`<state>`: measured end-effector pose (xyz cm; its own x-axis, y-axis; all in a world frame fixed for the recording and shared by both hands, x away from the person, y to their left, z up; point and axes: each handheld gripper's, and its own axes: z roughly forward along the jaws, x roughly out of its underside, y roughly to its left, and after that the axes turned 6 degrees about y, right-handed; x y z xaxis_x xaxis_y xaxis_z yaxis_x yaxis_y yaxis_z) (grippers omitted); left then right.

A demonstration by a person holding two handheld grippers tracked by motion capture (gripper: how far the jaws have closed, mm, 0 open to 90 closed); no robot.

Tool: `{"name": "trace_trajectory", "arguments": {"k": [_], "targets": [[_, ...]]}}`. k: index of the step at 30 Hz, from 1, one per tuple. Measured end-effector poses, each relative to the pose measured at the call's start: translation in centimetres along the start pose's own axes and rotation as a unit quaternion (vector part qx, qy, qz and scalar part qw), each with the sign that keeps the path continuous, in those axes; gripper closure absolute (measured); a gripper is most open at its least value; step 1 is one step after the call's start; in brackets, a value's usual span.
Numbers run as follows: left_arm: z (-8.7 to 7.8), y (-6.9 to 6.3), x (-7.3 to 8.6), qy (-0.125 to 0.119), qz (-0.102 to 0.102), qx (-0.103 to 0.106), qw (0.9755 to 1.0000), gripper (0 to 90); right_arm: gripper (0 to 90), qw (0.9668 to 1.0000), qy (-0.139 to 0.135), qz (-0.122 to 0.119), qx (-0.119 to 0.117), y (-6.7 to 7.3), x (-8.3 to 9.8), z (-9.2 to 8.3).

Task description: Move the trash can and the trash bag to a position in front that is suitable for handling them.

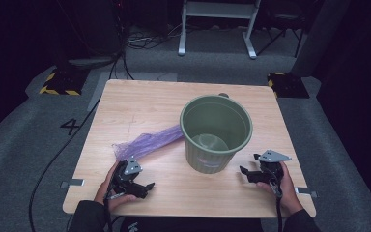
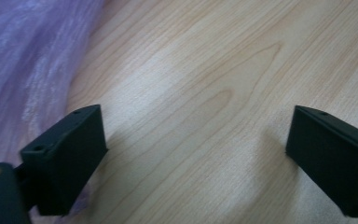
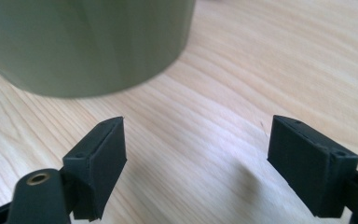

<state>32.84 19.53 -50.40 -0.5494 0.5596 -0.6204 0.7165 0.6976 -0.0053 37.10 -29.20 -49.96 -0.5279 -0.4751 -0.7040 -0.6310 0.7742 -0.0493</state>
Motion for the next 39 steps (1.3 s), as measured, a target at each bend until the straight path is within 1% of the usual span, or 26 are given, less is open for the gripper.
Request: {"name": "trace_trajectory", "arguments": {"k": [2, 3, 4, 6, 9, 10, 11, 12, 15, 17, 19, 21, 22, 23, 24, 25, 26, 27, 28, 32, 33, 34, 36, 37, 38, 39], "targets": [[-0.1, 0.0, 0.0, 0.001, -0.002, 0.001, 1.0, 11.9, 18.1, 1.0, 0.009, 0.0, 0.001, -0.3, 0.2, 0.0], [-0.4, 0.0, 0.1, 0.0, 0.004, 0.001, 1.0, 16.3, 18.1, 0.9999, 0.012, -0.002, 0.003, -0.4, 0.4, 0.0], [-0.5, 0.0, 0.1, -0.001, 0.0, 0.004, 1.0, 18.0, 17.6, 0.9998, 0.017, -0.004, 0.004, -0.6, 0.5, 0.0], [-0.6, 0.0, 0.1, 0.0, 0.002, 0.0, 1.0, 15.7, 17.5, 0.9998, 0.018, 0.001, -0.001, -1.0, 0.8, -0.2], [-0.8, 0.1, 0.1, -0.002, 0.003, -0.004, 1.0, 16.6, 17.3, 0.9998, 0.019, 0.007, -0.003, -1.4, 1.0, -0.4], [-1.3, 0.4, 0.1, -0.011, 0.001, -0.011, 0.9999, 16.6, 16.2, 0.9997, 0.021, 0.012, -0.003, -1.7, 1.1, -0.5], [-1.3, 0.4, 0.1, -0.011, 0.001, -0.011, 0.9999, 16.5, 16.2, 0.9997, 0.021, 0.012, -0.003, -1.7, 1.1, -0.5], [-1.6, 0.8, 0.1, -0.018, -0.006, -0.017, 0.9997, 16.2, 15.6, 0.9996, 0.023, 0.017, -0.004, -2.0, 1.2, -0.5], [-1.9, 1.2, 0.2, -0.021, -0.005, -0.028, 0.9994, 16.0, 15.5, 0.9994, 0.026, 0.021, -0.008, -2.1, 1.2, -0.5], [-2.2, 1.9, 0.1, -0.025, -0.02, -0.03, 0.999, 16.1, 15.3, 0.9992, 0.028, 0.026, -0.01, -2.2, 1.2, -0.5], [-2.3, 2.2, 0.0, -0.028, -0.024, -0.031, 0.9989, 17.0, 15.3, 0.9992, 0.028, 0.026, -0.009, -2.2, 1.2, -0.5], [-2.6, 2.8, -0.3, -0.035, -0.031, -0.039, 0.9982, 18.2, 15.2, 0.9992, 0.028, 0.026, -0.009, -2.2, 1.2, -0.5], [-2.7, 3.4, -0.4, -0.035, -0.044, -0.045, 0.9974, 19.3, 15.2, 0.9992, 0.028, 0.026, -0.008, -2.2, 1.2, -0.5], [-2.7, 3.4, -0.4, -0.035, -0.044, -0.045, 0.9974, 19.5, 15.2, 0.9992, 0.028, 0.026, -0.008, -2.2, 1.2, -0.5], [-2.8, 4.1, -0.4, -0.031, -0.046, -0.047, 0.9973, 24.0, 15.2, 0.9992, 0.027, 0.027, -0.008, -2.1, 1.2, -0.5], [-2.8, 4.1, -0.4, -0.031, -0.046, -0.047, 0.9973, 30.5, 15.2, 0.9992, 0.027, 0.027, -0.008, -2.1, 1.2, -0.5], [-2.9, 4.8, -0.3, -0.033, -0.051, -0.048, 0.997, 34.3, 15.2, 0.9992, 0.027, 0.027, -0.009, -2.1, 1.2, -0.5], [-2.9, 4.8, -0.3, -0.033, -0.051, -0.048, 0.997, 33.6, 15.2, 0.9992, 0.027, 0.027, -0.009, -2.1, 1.2, -0.5], [-2.9, 5.5, -0.3, -0.035, -0.049, -0.041, 0.9973, 34.5, 15.3, 0.9992, 0.027, 0.027, -0.008, -2.1, 1.2, -0.5], [-2.7, 6.2, -0.3, -0.032, -0.052, -0.041, 0.9973, 39.3, 15.5, 0.9994, 0.026, 0.023, -0.006, -2.0, 1.2, -0.5], [-2.4, 6.4, -0.4, -0.028, -0.045, -0.037, 0.9979, 41.2, 15.5, 0.9994, 0.026, 0.023, -0.005, -2.0, 1.2, -0.5], [-2.2, 6.4, -0.5, -0.021, -0.041, -0.036, 0.9983, 43.2, 15.5, 0.9994, 0.026, 0.023, -0.005, -2.0, 1.2, -0.5], [-1.9, 6.6, -0.6, -0.017, -0.037, -0.036, 0.9985, 52.2, 15.5, 0.9994, 0.026, 0.023, -0.004, -2.0, 1.2, -0.5], [-1.9, 6.6, -0.6, -0.017, -0.037, -0.036, 0.9985, 55.2, 15.4, 0.9994, 0.026, 0.023, -0.004, -2.0, 1.2, -0.5], [-1.8, 6.6, -0.7, -0.018, -0.036, -0.035, 0.9986, 55.2, 15.4, 0.9994, 0.026, 0.023, -0.004, -2.0, 1.2, -0.5], [-1.7, 6.7, -0.7, -0.02, -0.038, -0.03, 0.9986, 60.1, 15.3, 0.9994, 0.027, 0.023, -0.004, -2.0, 1.2, -0.5]]}}
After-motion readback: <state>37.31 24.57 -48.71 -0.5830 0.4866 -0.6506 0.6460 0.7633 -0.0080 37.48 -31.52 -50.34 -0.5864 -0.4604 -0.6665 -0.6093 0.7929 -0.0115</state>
